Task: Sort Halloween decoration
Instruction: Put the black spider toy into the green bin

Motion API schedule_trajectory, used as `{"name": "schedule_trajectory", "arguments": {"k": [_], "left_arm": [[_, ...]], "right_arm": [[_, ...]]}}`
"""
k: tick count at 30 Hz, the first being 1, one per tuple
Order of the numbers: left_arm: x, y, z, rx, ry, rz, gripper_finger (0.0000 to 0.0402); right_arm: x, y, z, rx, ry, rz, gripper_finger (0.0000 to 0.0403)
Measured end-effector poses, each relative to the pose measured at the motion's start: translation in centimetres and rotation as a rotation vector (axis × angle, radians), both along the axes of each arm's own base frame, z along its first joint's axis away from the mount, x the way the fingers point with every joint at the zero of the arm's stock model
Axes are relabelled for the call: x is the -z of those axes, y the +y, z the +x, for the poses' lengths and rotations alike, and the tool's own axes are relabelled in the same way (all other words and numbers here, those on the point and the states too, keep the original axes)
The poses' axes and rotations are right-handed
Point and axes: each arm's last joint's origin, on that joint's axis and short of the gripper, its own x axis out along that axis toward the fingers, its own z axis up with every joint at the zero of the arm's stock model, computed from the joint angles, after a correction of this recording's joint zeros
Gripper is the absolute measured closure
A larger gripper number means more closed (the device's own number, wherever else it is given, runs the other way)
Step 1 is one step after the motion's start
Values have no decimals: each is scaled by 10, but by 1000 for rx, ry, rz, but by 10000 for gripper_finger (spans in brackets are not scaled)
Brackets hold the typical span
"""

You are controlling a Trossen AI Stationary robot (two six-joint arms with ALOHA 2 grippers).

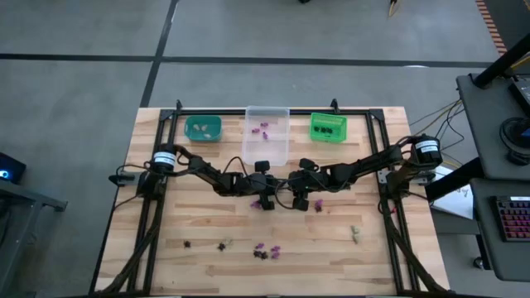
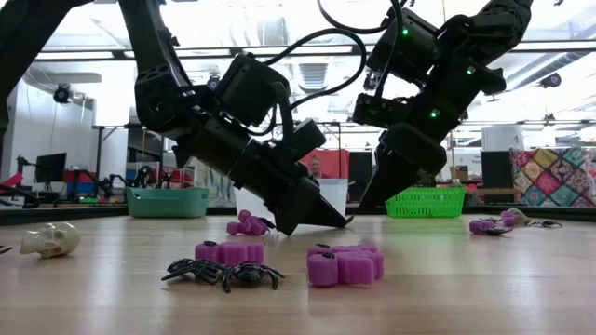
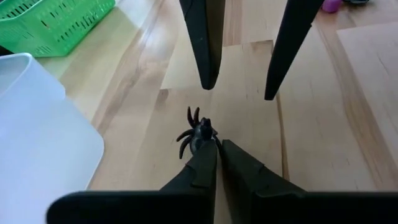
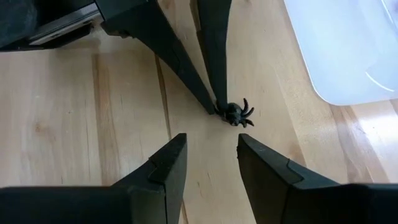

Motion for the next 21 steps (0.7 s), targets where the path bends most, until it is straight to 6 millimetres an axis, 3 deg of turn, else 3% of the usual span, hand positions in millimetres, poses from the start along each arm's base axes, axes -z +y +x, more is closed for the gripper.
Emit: {"name": "schedule_trajectory", "arguments": {"k": [15,21], "left_arm": [[-9,-7,-1,45,-6,-2,401],[-11,-12,-1,75,-21,-25,401]], "right_arm": [[1,0,-2,-3,19,1,268],[1,2,-1,-88,37,-110,268]]}}
